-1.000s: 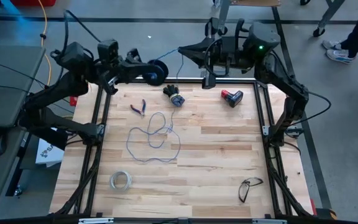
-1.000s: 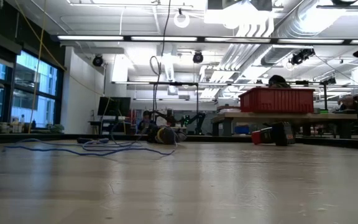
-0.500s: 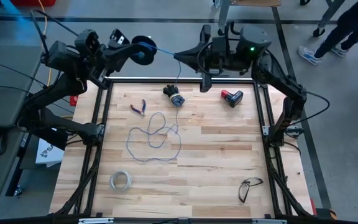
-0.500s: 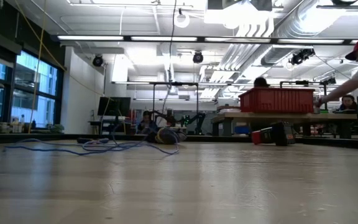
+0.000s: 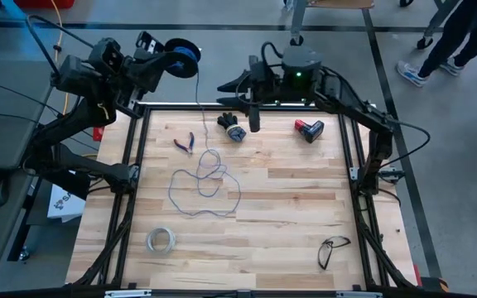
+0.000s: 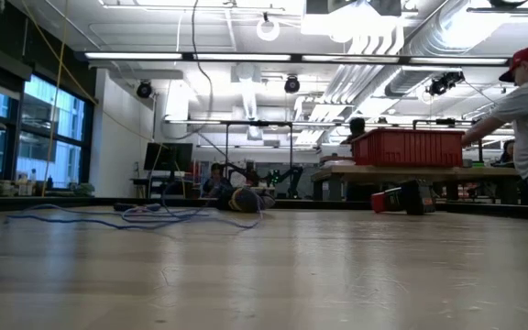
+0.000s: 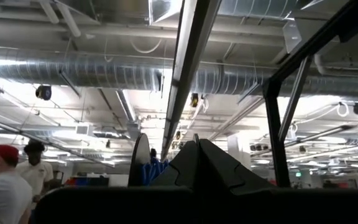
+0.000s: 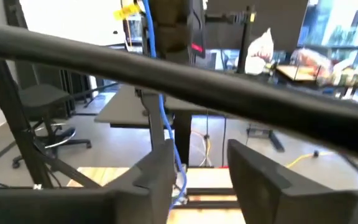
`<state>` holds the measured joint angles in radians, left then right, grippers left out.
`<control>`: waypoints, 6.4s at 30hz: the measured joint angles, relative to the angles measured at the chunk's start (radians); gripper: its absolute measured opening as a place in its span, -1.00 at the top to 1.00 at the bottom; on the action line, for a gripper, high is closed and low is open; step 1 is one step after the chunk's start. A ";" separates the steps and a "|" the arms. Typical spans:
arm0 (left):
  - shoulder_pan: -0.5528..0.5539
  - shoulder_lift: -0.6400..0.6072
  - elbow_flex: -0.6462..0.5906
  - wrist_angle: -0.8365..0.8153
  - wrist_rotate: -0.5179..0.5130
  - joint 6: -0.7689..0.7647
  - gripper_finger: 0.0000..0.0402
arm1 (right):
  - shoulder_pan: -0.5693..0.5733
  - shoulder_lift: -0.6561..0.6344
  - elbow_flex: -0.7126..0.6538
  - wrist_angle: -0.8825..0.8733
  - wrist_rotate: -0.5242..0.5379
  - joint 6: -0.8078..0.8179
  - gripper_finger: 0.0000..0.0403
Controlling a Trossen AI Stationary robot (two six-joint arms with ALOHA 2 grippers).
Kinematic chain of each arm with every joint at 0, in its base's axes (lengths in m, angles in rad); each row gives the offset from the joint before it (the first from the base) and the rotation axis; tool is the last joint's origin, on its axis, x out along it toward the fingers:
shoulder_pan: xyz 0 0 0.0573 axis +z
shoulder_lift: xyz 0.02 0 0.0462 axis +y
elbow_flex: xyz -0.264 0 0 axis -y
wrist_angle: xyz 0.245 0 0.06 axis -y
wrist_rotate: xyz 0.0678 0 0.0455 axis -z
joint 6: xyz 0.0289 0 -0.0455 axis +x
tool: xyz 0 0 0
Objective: Coil cords
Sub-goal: Coil the blue wire onto the black spool
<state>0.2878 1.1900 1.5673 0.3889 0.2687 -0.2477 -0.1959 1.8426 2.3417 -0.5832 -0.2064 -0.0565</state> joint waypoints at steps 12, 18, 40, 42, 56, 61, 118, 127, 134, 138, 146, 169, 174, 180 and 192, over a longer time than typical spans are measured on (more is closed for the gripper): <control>0.000 -0.002 0.000 0.015 0.000 0.015 1.00 | 0.033 0.068 0.000 -0.049 -0.015 0.015 0.16; -0.001 -0.002 0.000 0.012 0.000 -0.009 1.00 | 0.032 0.069 0.000 -0.069 -0.023 0.007 0.16; -0.001 -0.001 0.000 0.012 -0.017 -0.010 1.00 | 0.033 0.076 -0.001 -0.026 0.048 0.004 0.30; -0.001 -0.001 0.000 0.013 -0.017 -0.010 1.00 | 0.033 0.076 -0.001 -0.026 0.047 0.004 0.37; -0.010 0.014 0.000 0.008 -0.109 -0.133 1.00 | 0.108 0.077 -0.001 0.059 0.100 -0.097 0.99; -0.037 0.040 -0.001 0.003 -0.166 -0.336 1.00 | 0.176 0.097 0.000 0.188 0.163 -0.177 1.00; -0.417 -0.012 -0.001 -0.372 -0.384 -0.764 1.00 | 0.062 0.065 0.000 0.363 0.172 -0.293 1.00; -0.347 -0.092 -0.001 -0.575 -0.457 -0.501 1.00 | 0.031 0.000 0.000 0.215 0.173 -0.311 1.00; -0.282 -0.099 -0.001 -0.526 -0.541 -0.077 1.00 | 0.032 -0.020 0.000 0.169 0.173 -0.267 1.00; -0.267 -0.079 -0.001 -0.408 -0.538 0.084 1.00 | 0.032 -0.020 0.000 0.142 0.172 -0.231 1.00; -0.267 -0.053 -0.001 -0.303 -0.485 0.275 1.00 | 0.040 -0.020 0.000 0.093 0.168 -0.101 0.95; -0.077 -0.011 0.005 -0.203 -0.094 0.066 1.00 | 0.055 0.039 0.000 -0.196 0.065 0.055 0.16; -0.052 -0.010 0.005 -0.202 -0.067 0.031 1.00 | 0.062 0.086 0.000 -0.182 0.062 0.038 0.16; -0.052 -0.010 0.005 -0.201 -0.064 0.030 1.00 | 0.060 0.102 0.000 -0.143 0.075 0.019 0.17; -0.052 -0.015 0.005 -0.203 -0.065 0.040 1.00 | 0.060 0.077 0.000 -0.135 0.127 -0.013 0.61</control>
<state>0.2356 1.1751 1.5726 0.1864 0.2035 -0.2081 -0.1356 1.9194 2.3417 -0.7177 -0.0795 -0.0696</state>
